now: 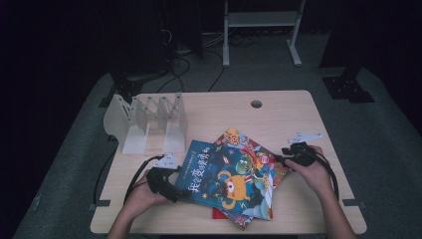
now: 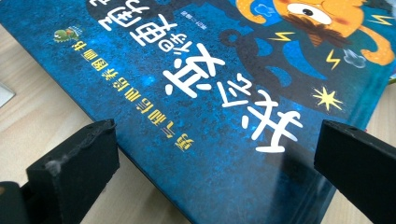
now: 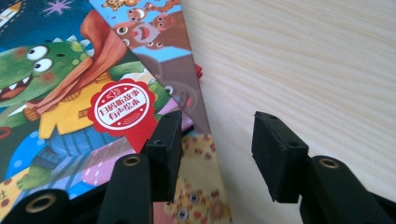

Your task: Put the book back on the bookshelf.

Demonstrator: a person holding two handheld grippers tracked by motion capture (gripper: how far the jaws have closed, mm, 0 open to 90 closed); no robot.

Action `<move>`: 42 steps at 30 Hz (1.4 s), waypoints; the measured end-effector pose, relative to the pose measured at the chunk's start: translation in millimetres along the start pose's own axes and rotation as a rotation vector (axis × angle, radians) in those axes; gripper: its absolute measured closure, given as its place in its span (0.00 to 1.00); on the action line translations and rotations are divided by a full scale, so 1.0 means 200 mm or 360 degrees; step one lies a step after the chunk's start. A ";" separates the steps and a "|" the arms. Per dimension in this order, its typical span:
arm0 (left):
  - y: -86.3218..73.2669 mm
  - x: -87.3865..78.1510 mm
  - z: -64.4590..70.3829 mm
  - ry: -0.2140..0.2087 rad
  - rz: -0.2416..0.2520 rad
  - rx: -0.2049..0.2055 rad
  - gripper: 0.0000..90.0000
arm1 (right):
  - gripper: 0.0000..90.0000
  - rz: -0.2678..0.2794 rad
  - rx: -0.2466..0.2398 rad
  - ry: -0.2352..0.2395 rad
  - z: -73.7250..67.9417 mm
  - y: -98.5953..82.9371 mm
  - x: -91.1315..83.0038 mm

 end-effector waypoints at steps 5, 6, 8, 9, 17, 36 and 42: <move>-0.01 -0.01 0.01 -0.0018 -0.0002 -0.0016 0.00 | 0.58 0.0022 0.0009 -0.0008 0.01 0.05 0.04; -0.01 -0.01 0.01 -0.0018 0.0001 -0.0020 0.00 | 0.56 0.0021 0.0015 -0.0007 0.01 0.05 0.04; -0.02 -0.01 0.00 -0.0008 -0.0011 -0.0017 0.00 | 0.55 0.0036 0.0041 0.0024 0.00 0.05 0.03; -0.02 -0.01 0.00 -0.0008 -0.0011 -0.0017 0.00 | 0.55 0.0036 0.0041 0.0024 0.00 0.05 0.03; -0.01 -0.02 -0.04 0.0043 0.0029 -0.0056 0.00 | 0.49 0.0082 0.0069 0.0209 -0.09 0.08 0.05; -0.07 -0.08 -0.12 0.0085 0.0055 -0.0150 0.00 | 0.48 0.0103 -0.0012 0.0347 -0.22 0.11 0.09; -0.11 -0.09 -0.14 0.0089 0.0039 -0.0188 0.00 | 0.48 0.0100 -0.0040 0.0366 -0.27 0.11 0.10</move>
Point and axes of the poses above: each handheld gripper's, and its own axes: x roughly forward along the jaws, y roughly out of its top, z roughly to its right, the point moved 8 cm from there along x, roughly forward along the jaws, and after that the axes turned 8 degrees about -z, right-handed, at the moved point
